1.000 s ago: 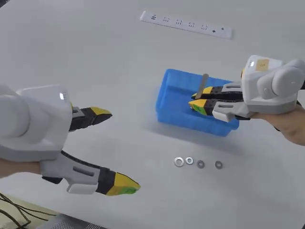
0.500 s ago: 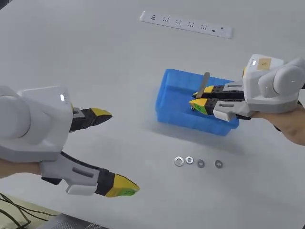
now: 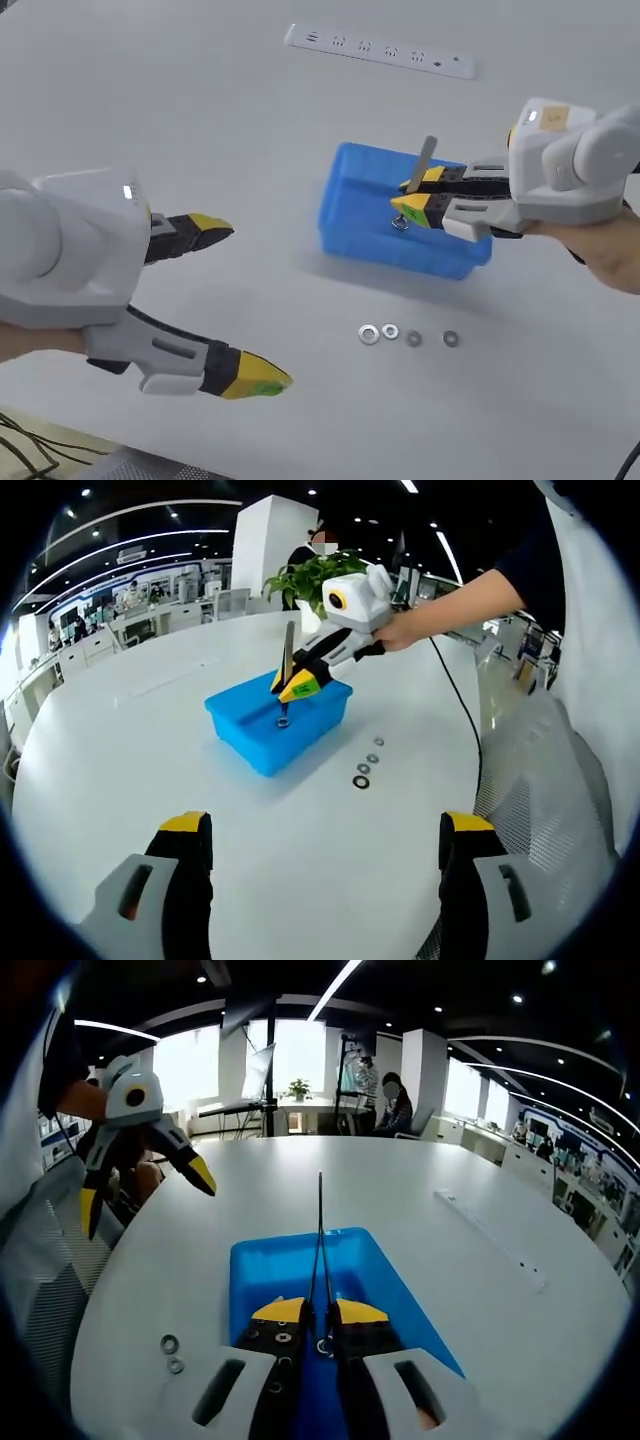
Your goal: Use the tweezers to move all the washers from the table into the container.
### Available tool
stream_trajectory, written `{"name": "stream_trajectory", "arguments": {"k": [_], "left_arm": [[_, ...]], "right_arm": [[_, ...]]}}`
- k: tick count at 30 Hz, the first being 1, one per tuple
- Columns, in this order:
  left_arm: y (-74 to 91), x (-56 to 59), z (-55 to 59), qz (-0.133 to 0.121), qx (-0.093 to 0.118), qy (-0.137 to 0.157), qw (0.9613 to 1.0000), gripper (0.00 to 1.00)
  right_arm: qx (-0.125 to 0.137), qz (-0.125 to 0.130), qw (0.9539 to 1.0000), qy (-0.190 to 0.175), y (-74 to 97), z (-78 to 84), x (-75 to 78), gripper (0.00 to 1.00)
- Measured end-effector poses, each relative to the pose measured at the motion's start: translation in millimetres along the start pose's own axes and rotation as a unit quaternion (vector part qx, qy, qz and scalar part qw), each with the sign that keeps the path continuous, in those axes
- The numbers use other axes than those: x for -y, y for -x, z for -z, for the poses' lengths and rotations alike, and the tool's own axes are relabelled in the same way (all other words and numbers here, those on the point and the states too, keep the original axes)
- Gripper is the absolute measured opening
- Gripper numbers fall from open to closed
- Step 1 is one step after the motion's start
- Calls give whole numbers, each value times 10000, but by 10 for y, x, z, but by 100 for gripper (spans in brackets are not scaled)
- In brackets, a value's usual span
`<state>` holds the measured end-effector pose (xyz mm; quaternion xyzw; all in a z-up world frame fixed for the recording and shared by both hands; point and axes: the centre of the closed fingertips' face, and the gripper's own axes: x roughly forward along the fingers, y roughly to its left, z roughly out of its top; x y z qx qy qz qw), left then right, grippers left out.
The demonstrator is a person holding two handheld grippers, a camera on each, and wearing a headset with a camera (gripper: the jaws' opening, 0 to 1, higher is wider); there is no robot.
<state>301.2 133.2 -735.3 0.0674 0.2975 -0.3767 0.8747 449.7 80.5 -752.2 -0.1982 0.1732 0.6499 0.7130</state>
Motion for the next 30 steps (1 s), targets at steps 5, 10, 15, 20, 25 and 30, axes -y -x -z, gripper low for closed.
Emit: {"name": "stream_trajectory", "arguments": {"k": [5, 10, 15, 20, 25, 30], "left_arm": [[-31, -73, -201, -37, 169, -204, 9996, 99], [-145, -211, -621, -86, 665, -379, 9970, 94], [-320, -298, -1041, 27, 1052, -494, 9932, 83], [-556, -403, -1231, 144, 991, -525, 9936, 69], [-793, -323, -1383, 619, 872, -698, 9918, 57], [-957, -255, -1402, 1005, 665, -697, 9903, 44]], "right_arm": [[-17, 25, 10000, 10, 49, -17, -14, 11], [1, 8, 10000, 64, 49, -44, -24, 11], [5, -45, 9999, 101, 35, -64, -60, 11], [-16, -88, 9998, 159, 35, -67, -59, 11], [-17, -106, 9997, 197, 51, -66, -32, 11], [-59, -136, 9995, 281, 58, -56, -11, 11]]}}
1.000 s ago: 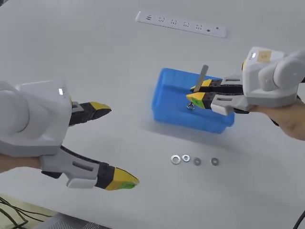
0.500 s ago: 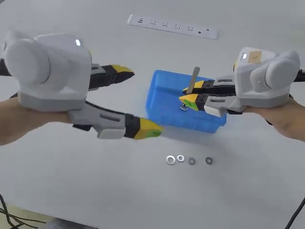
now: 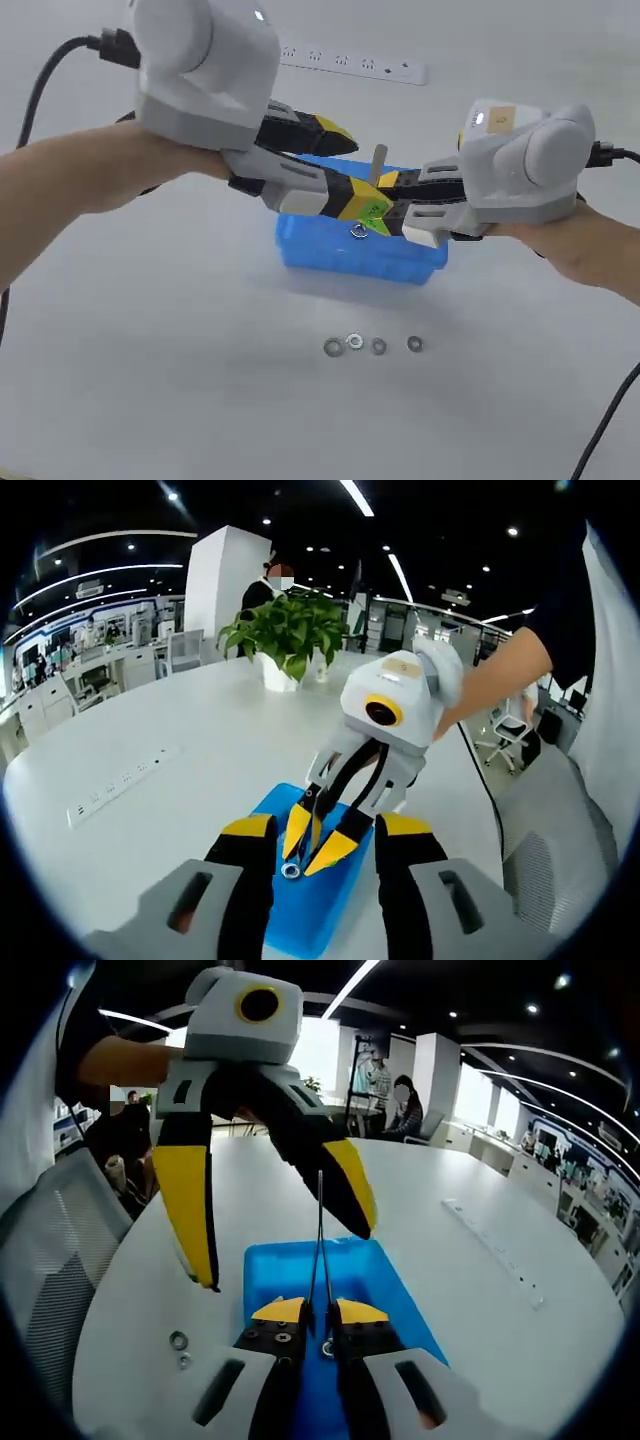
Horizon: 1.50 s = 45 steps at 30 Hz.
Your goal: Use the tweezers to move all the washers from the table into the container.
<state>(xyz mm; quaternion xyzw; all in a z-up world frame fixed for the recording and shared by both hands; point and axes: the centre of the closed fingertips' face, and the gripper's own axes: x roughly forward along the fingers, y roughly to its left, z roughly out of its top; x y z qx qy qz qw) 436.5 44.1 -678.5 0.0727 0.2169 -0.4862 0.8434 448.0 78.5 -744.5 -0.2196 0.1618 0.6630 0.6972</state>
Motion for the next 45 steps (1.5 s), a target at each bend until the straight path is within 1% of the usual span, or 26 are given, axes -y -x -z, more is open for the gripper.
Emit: {"name": "stream_trajectory", "arguments": {"k": [2, 5, 6, 9, 10, 11, 12, 15, 18, 21, 23, 26, 28, 31, 35, 38, 41, 45], "left_arm": [[-61, 62, -5, 70, -50, 18, 10000, 41], [-75, 72, 13, 229, -107, 84, 9996, 32], [-79, 66, 18, 229, -131, 82, 9996, 30], [-78, 81, 7, 231, -153, -14, 9996, 27], [-80, 94, -18, 234, -134, -172, 9995, 25], [-73, 49, -47, 186, -68, -423, 9989, 23], [-61, 25, -37, 177, -126, -474, 9986, 21], [-39, 46, -18, 320, -192, -401, 9985, 16], [-25, 56, 4, 388, -240, -459, 9979, 11], [-9, 50, 12, 411, -244, -464, 9978, 10], [2, 44, 9, 411, -240, -617, 9970, 9], [10, 56, 14, 450, -253, -749, 9959, 8], [11, 73, 12, 492, -238, -734, 9958, 8], [7, 78, 4, 478, -214, -851, 9950, 6], [2, 70, -11, 473, -182, -923, 9944, 5], [5, 67, -24, 494, -141, -894, 9947, 5], [7, 59, -24, 503, -151, -1009, 9935, 5], [14, 53, -42, 506, -120, -1048, 9931, 5]], "right_arm": [[8, -26, 10000, 5, -1, -11, -24, 11], [-13, -67, 10000, 10, -4, -13, -69, 11], [-31, -104, 9999, 11, -11, -2, -85, 11], [-48, -141, 9999, 44, -20, 1, -115, 11], [-50, -161, 9998, 47, -23, -2, -129, 11], [-51, -165, 9998, 56, -24, -4, -135, 11], [-50, -164, 9998, 61, -25, -6, -138, 11], [-40, -173, 9998, 58, -37, -6, -131, 11], [-29, -177, 9998, 50, -47, -3, -123, 11], [-26, -195, 9998, 62, -40, -14, -143, 11], [-26, -206, 9998, 61, -37, -16, -151, 11], [-13, -209, 9998, 50, -40, -16, -142, 11], [-4, -238, 9997, 56, -39, -25, -157, 11], [8, -253, 9997, 41, -31, -37, -171, 11], [30, -268, 9996, 13, -21, -51, -183, 11], [39, -269, 9996, 19, -16, -58, -180, 11], [22, -270, 9996, 43, -1, -69, -207, 12], [31, -250, 9997, 71, 20, -100, -230, 12]]}}
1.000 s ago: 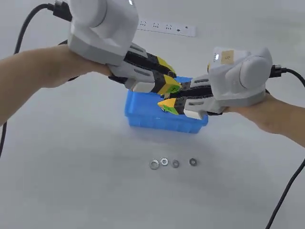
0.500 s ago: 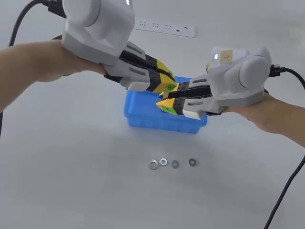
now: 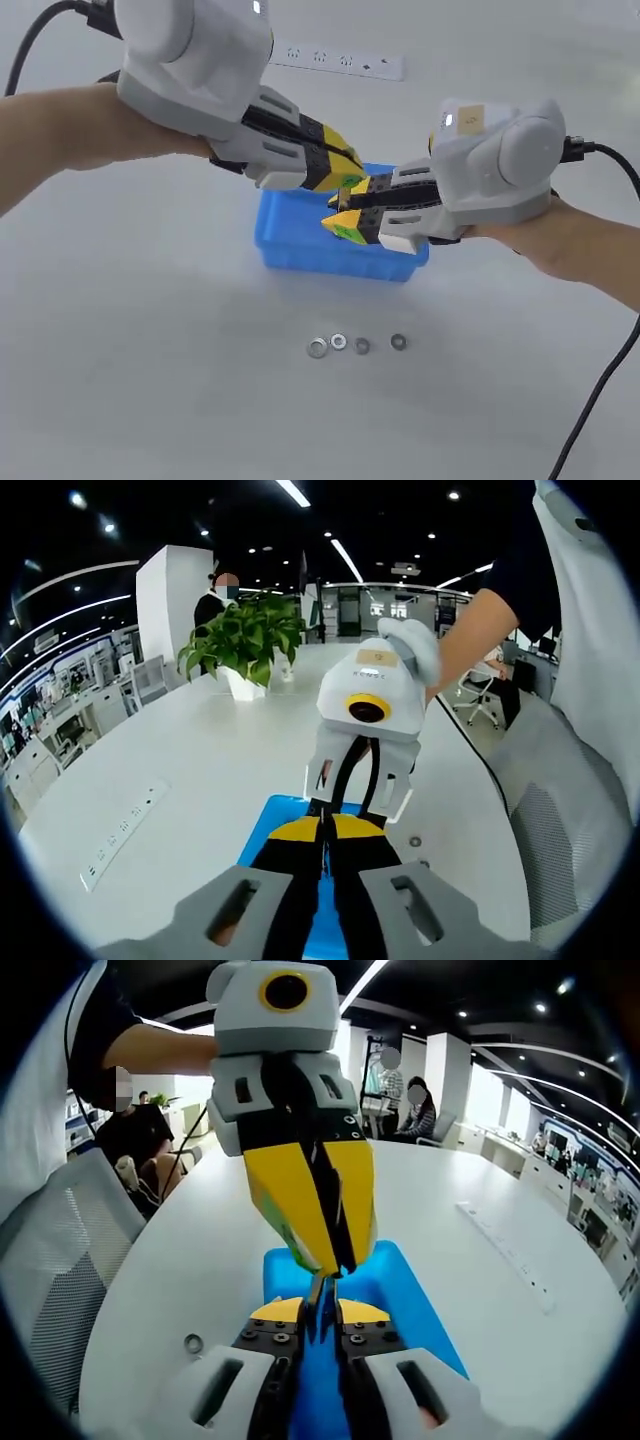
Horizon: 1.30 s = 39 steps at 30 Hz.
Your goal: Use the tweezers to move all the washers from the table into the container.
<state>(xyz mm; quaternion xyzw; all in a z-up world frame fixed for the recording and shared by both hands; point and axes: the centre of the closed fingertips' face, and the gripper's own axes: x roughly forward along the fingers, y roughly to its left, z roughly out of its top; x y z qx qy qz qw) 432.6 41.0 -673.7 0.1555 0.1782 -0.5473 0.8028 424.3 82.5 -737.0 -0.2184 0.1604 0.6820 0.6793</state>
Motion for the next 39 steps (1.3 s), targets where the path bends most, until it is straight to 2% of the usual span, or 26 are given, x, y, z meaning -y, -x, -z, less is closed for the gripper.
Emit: {"name": "stream_trajectory", "arguments": {"k": [7, 8, 9, 10, 13, 17, 18, 19, 22, 26, 28, 31, 33, 35, 37, 39], "left_arm": [[-6, -61, -25, -26, 115, 58, 9999, 5], [-33, -66, -6, -82, 79, -27, 9999, 5], [-42, -32, 23, -12, -26, -219, 9998, 5], [-67, 54, 4, 47, -32, -287, 9996, 5], [-57, 117, -54, 40, 69, -458, 9989, 5], [3, -6, -150, -224, 281, -399, 9986, 5], [16, -10, -148, -198, 265, -389, 9987, 5], [32, -48, -177, -311, 320, -456, 9980, 5], [88, -70, -248, -333, 408, -476, 9975, 5], [141, -114, -242, -385, 328, -623, 9968, 5], [179, -141, -241, -372, 341, -547, 9972, 5], [220, -161, -268, -422, 382, -552, 9969, 5], [238, -165, -293, -425, 419, -468, 9971, 5], [240, -146, -269, -412, 409, -461, 9973, 5], [251, -101, -252, -362, 311, -619, 9969, 5], [275, -68, -291, -371, 298, -841, 9953, 5]], "right_arm": [[98, -30, 9999, -120, 40, -74, -13, 17], [100, -21, 9999, -129, 41, -76, -11, 19], [98, -24, 9999, -139, 40, -75, -9, 19], [69, -23, 9999, -138, 40, -68, -15, 19], [-3, -47, 9999, -124, 35, -35, -40, 23], [-93, -10, 9999, -107, 46, 26, -36, 27], [-93, 49, 9999, -96, 62, 24, -25, 29], [-109, 92, 9999, -99, 77, 25, -15, 30], [-114, 237, 9996, -91, 159, 19, 31, 33], [24, 383, 9990, -244, 247, 14, 100, 38], [30, 416, 9988, -264, 283, 24, 105, 39], [86, 450, 9983, -369, 337, 21, 88, 45], [155, 480, 9979, -407, 374, 17, 73, 53], [203, 476, 9977, -441, 404, 20, 50, 61], [209, 468, 9976, -470, 428, 22, 28, 65], [242, 434, 9977, -468, 468, 7, -21, 68]]}}
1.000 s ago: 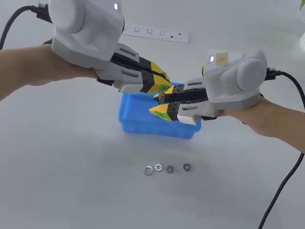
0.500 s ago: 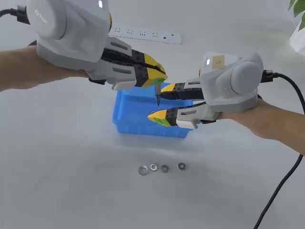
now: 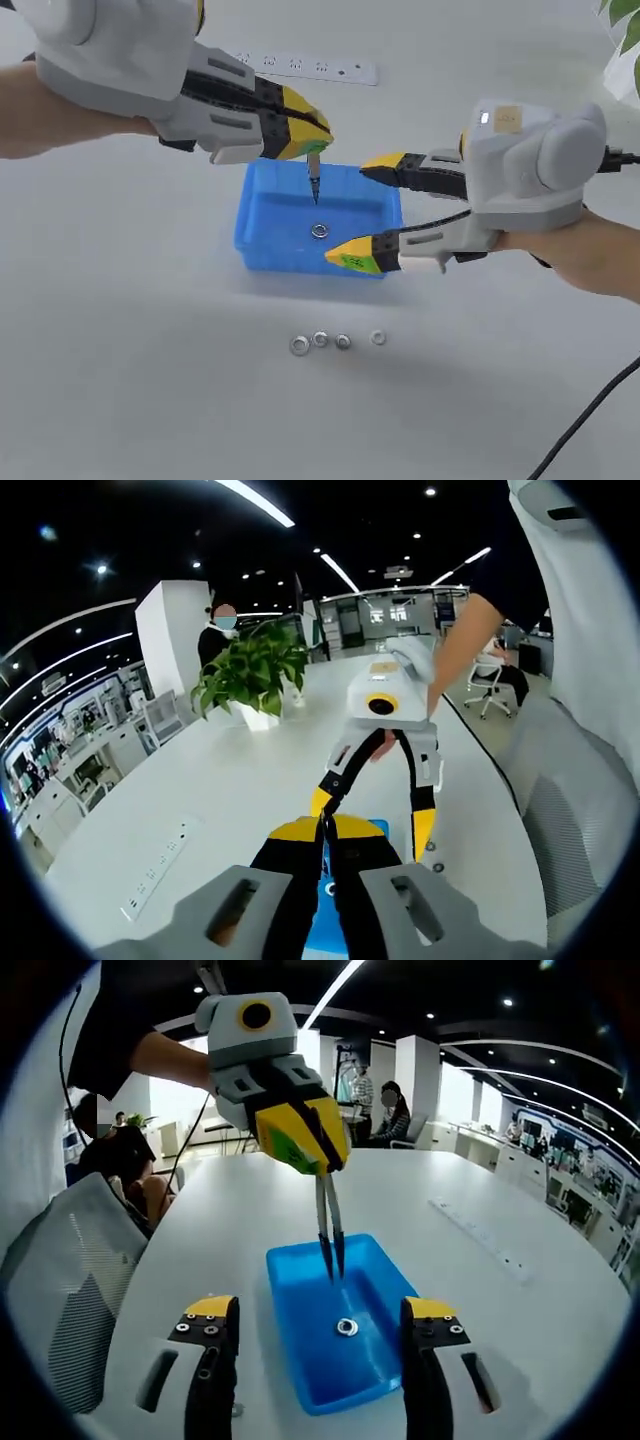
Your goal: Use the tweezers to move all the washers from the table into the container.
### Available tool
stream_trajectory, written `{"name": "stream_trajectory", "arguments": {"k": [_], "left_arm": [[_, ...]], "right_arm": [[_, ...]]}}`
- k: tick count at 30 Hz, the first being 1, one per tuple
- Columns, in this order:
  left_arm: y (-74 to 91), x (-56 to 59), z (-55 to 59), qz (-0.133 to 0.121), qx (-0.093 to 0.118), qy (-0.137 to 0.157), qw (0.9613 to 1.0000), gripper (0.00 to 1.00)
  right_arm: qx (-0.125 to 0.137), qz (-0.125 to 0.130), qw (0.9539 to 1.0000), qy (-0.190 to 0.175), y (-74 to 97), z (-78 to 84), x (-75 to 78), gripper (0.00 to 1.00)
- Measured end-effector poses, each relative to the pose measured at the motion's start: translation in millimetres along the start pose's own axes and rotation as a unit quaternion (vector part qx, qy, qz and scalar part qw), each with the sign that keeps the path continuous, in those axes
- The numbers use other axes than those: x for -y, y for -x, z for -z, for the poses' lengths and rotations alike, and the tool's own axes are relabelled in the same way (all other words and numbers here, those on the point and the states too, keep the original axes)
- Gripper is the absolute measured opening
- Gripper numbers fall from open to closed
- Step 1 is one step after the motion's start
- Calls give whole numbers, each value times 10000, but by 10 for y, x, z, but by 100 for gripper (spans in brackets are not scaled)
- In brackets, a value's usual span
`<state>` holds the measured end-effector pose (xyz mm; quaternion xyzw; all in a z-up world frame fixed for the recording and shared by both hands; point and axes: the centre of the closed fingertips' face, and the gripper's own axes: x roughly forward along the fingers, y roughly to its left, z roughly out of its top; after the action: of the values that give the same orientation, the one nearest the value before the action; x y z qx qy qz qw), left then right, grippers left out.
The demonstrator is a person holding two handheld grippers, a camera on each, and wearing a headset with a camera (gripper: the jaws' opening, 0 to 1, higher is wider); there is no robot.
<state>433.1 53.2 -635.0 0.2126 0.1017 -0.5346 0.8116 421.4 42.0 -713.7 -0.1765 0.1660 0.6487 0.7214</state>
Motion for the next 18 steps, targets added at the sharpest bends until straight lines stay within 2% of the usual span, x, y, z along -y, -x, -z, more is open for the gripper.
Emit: {"name": "stream_trajectory", "arguments": {"k": [1, 3, 5, 9, 12, 14, 18], "left_arm": [[12, 41, -34, 62, 53, -124, 9999, 5], [38, 86, -89, 71, 69, -67, 9999, 5], [55, 142, -123, 110, 88, -146, 9998, 5], [83, 250, -171, 120, 142, -62, 9998, 5], [80, 343, -169, 49, 159, 52, 9998, 5], [80, 431, -167, 65, 208, 163, 9996, 5], [80, 637, -117, 148, 227, 188, 9995, 5]], "right_arm": [[32, -29, 10000, -39, 25, -13, -33, 71], [64, -42, 9999, -111, 68, -31, -93, 78], [132, -125, 9997, -159, 111, -53, -178, 80], [174, -210, 9995, -142, 187, -64, -320, 82], [242, -222, 9993, -185, 252, -56, -406, 84], [242, -221, 9993, -203, 284, -39, -434, 86], [233, -228, 9992, -243, 378, 3, -485, 89]]}}
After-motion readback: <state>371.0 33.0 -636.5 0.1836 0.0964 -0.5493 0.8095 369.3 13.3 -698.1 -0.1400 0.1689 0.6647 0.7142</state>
